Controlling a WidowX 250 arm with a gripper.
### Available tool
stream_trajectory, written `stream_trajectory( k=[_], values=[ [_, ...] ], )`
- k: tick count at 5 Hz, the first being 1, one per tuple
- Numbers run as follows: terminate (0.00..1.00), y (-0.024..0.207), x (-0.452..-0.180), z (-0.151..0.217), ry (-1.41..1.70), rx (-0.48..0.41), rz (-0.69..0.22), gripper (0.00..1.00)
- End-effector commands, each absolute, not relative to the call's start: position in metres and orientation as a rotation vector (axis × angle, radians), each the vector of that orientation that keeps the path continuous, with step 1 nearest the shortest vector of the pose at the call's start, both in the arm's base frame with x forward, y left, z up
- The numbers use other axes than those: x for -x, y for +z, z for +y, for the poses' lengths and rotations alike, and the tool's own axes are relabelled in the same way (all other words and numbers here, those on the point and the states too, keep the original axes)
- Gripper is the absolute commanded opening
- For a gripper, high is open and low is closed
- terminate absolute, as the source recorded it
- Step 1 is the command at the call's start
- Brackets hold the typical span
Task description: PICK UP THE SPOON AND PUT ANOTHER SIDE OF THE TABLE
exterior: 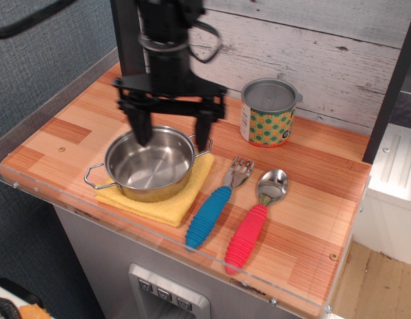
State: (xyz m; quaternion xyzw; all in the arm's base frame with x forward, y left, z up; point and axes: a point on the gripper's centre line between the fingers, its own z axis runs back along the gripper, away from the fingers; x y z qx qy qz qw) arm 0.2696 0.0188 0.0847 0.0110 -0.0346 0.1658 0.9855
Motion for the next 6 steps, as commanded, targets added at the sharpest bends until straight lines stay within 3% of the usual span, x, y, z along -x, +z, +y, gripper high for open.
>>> stream_trajectory(
  k=[1,6],
  values=[
    [0.0,0.08,-0.267,-0.018,0.266,0.012,-0.111,1.0],
    [0.0,0.029,-0.27,-0.066,0.135,0.0,-0.057,1.0]
  ],
)
